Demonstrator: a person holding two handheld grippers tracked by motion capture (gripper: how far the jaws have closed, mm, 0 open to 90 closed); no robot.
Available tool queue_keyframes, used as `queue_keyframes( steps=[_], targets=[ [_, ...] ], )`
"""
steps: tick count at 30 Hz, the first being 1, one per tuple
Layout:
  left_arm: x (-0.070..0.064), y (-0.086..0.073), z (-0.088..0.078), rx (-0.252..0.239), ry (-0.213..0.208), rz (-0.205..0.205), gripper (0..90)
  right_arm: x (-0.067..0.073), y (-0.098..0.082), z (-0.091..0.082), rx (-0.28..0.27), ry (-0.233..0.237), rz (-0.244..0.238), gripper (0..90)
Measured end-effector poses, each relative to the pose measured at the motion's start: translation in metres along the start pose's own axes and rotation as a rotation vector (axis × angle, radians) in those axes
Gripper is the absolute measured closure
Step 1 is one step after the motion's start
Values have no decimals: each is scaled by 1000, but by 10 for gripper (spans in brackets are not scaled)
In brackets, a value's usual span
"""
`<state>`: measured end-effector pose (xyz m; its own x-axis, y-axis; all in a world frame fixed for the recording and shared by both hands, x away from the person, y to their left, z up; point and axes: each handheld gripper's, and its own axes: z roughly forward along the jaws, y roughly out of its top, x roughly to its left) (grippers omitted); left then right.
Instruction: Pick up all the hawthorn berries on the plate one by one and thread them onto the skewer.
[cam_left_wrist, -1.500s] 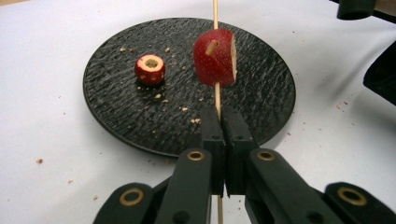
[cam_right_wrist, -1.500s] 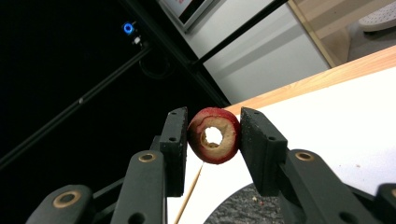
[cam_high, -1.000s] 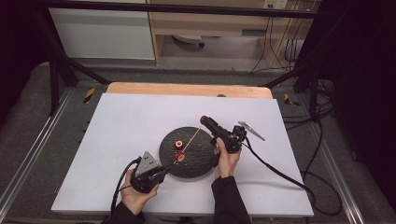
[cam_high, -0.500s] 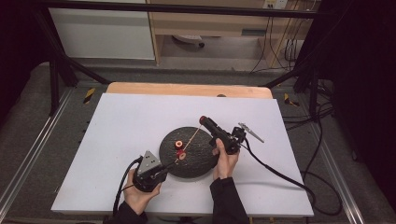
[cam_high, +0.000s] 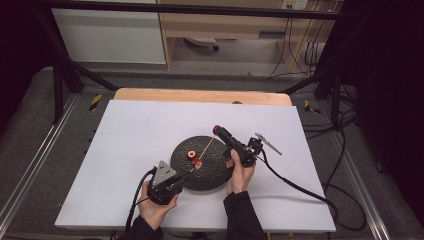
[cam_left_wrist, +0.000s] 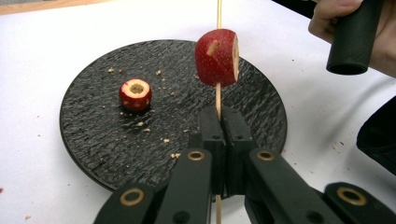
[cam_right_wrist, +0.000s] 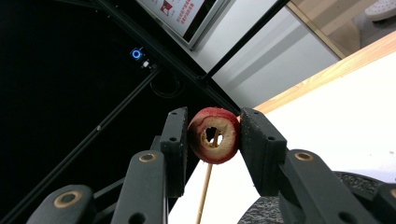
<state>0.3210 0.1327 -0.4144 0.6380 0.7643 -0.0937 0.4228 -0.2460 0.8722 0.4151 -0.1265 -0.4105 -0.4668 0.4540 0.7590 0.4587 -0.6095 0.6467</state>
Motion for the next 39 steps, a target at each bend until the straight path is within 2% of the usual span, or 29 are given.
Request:
queue_keyframes(
  steps=[6,11,18,39],
  targets=[
    [-3,-2,-2,-4,24,0,886,-1,-2,1,-10,-12,37,640],
    [-7,-2,0,-11,20,-20,886,-2,-5,3,-23,-21,47,640],
    [-8,7,9,-21,20,-46,886,-4,-15,3,18,-17,57,640],
    [1,22,25,-15,-11,-48,886,-1,-30,-4,104,-15,2,639]
  ],
)
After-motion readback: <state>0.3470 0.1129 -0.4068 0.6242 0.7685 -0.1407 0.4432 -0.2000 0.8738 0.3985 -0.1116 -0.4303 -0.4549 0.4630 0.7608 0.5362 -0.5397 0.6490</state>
